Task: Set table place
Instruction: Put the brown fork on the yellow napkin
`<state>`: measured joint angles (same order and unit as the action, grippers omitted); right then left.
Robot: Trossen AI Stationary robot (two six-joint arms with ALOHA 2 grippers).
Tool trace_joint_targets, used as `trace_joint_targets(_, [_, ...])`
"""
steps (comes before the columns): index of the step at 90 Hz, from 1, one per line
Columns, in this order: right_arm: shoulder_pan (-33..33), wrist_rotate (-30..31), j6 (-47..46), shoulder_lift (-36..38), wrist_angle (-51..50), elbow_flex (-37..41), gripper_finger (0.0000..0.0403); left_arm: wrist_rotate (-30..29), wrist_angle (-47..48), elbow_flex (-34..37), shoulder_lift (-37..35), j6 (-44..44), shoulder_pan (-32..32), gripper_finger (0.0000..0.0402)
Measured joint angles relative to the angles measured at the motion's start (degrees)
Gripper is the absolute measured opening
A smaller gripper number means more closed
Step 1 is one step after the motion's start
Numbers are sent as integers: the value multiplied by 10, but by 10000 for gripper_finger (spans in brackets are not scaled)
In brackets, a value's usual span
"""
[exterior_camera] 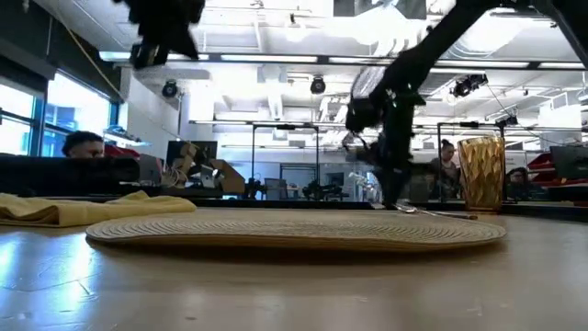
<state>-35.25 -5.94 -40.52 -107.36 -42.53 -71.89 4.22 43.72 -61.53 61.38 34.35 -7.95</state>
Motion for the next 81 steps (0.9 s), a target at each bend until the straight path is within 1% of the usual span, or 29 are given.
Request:
trace_joint_targets(7, [26, -15, -21, 4, 0, -21, 0, 0, 1, -29, -10, -24, -4, 0])
trace_joint_targets(15, [69, -16, -57, 3, 11, -44, 0, 1, 3, -58, -23, -45, -7, 0])
trace_joint_targets(24, [126, -21, -123, 4, 65, -63, 0, 0, 2, -87, -39, -66, -7, 0])
trace_joint_targets(30, [162, -19, -181, 4, 117, -66, 0, 0, 1, -101, -50, -80, -7, 0])
trace_joint_targets(37, [202, 3, -255, 4, 189, -67, 0, -2, 1, -110, -62, -91, -7, 0])
trace_joint_targets(46, [243, 55, -334, 1, 260, -68, 0, -5, 3, -111, -76, -110, -7, 0])
trace_joint_targets(64, [297, 127, -442, -41, 407, -70, 0, -3, 21, -111, -82, -134, -7, 0])
trace_joint_targets(72, [313, 145, -471, -79, 432, -97, 0, -3, 36, -111, -82, -140, -7, 0])
trace_joint_targets(81, [325, 145, -478, -131, 434, -162, 0, -3, 51, -111, -82, -140, -7, 0])
